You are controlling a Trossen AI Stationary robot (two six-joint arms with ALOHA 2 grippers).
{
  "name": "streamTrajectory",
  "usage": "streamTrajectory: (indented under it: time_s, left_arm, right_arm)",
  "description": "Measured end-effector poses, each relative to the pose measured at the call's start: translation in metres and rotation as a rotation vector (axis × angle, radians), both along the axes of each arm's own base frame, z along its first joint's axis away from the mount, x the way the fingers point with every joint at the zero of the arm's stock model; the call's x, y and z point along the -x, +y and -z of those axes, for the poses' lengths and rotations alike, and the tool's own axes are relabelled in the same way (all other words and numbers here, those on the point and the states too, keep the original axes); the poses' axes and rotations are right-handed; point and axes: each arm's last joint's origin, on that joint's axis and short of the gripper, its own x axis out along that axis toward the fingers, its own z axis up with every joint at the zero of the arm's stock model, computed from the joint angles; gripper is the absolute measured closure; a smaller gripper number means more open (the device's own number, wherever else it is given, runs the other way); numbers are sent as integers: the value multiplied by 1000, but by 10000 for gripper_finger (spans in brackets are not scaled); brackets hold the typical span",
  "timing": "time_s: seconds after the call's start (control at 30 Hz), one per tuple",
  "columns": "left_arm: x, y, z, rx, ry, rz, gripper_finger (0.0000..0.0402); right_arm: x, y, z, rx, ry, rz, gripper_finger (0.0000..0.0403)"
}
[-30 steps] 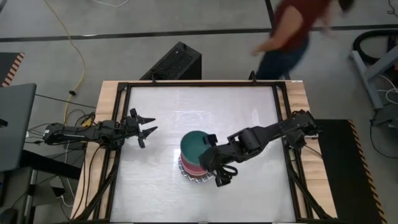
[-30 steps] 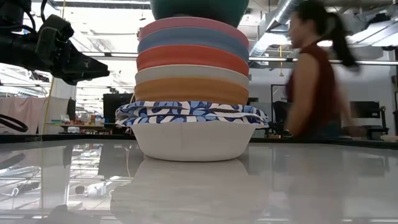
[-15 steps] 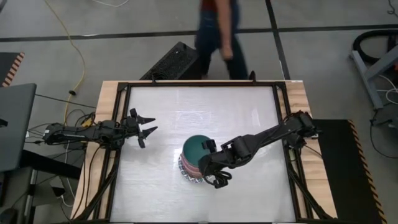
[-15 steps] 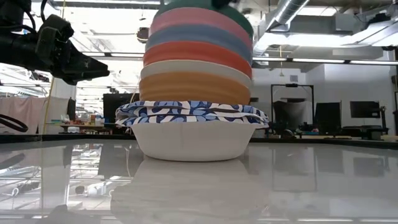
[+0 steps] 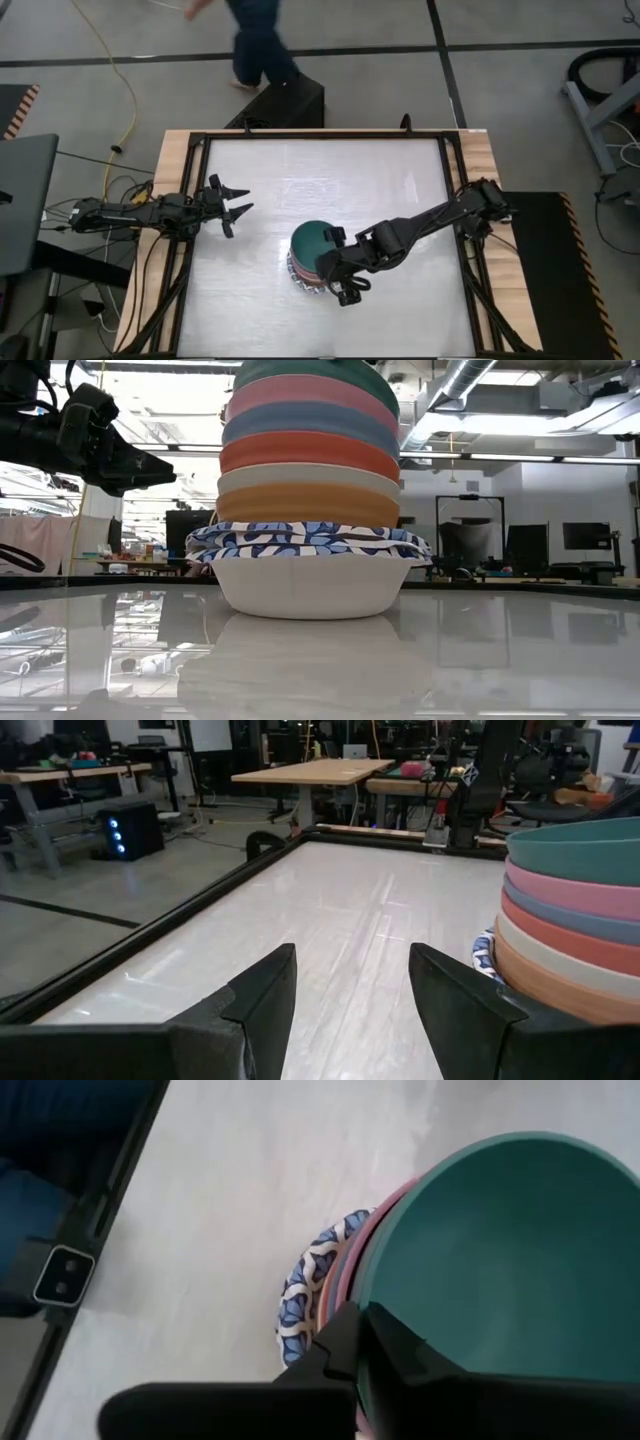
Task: Nest bowls inside each other by size order
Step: Stack the green bowl into the pink bowl
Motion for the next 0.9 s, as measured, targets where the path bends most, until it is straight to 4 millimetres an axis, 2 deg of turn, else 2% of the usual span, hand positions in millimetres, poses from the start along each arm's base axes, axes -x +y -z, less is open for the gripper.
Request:
streamTrajectory:
  time_s: [0.3, 0.57, 0.73, 0.9]
  left_arm:
    - [0, 0, 0, 0, 0, 0, 216]
    - [0, 0, 0, 0, 0, 0, 216]
    - [0, 0, 0, 0, 0, 0, 216]
    - [0, 0, 0, 0, 0, 0, 216]
  right_arm:
    - [-3, 2, 7, -8, 26, 26, 333]
    - [-19, 9, 46, 57, 129, -14, 331]
    - [-18, 8, 42, 46, 118, 1, 330]
    - [-12, 11, 29, 28, 81, -1, 330]
